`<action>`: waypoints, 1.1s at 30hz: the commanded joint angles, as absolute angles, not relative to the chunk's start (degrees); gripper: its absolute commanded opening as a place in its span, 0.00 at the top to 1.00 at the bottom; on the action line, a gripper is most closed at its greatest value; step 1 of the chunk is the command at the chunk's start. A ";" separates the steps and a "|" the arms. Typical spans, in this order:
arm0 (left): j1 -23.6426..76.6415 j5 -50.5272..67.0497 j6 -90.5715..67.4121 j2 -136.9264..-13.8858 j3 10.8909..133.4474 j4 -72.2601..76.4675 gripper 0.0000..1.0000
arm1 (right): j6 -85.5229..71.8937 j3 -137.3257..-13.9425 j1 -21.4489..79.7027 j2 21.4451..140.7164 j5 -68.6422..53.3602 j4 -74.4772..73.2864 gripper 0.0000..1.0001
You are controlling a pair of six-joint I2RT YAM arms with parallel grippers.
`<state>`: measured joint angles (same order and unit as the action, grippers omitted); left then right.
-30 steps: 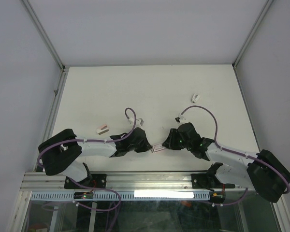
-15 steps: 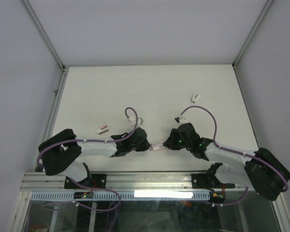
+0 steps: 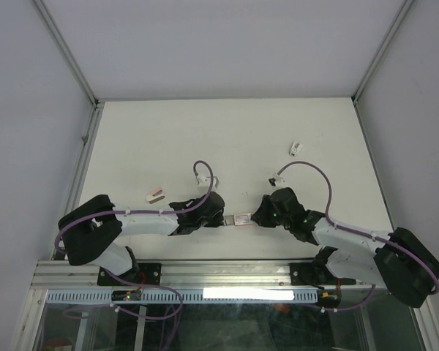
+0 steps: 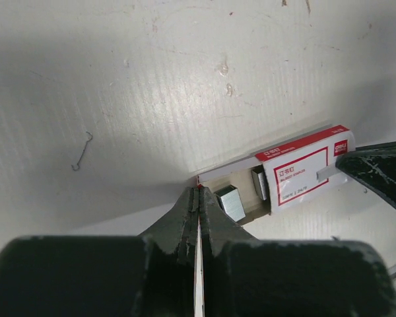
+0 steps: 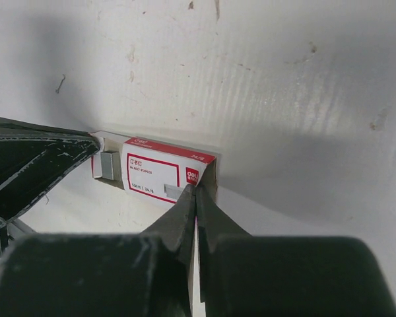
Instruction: Load the staples into the stapler
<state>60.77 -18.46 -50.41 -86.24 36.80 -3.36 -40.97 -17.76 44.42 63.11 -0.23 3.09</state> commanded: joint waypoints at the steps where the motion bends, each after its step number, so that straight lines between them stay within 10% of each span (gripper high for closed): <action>1: 60.64 -22.28 -46.76 -86.35 38.07 -7.72 1.00 | -41.26 -17.33 44.21 59.49 4.67 0.26 1.00; 29: 60.10 -23.30 -42.14 -83.19 38.24 -8.33 0.98 | -41.84 -16.59 43.24 49.84 10.48 -9.13 1.00; 33: 60.12 -23.41 -41.62 -82.49 38.39 -8.26 0.88 | -41.92 -16.90 43.24 49.89 10.53 -9.91 0.88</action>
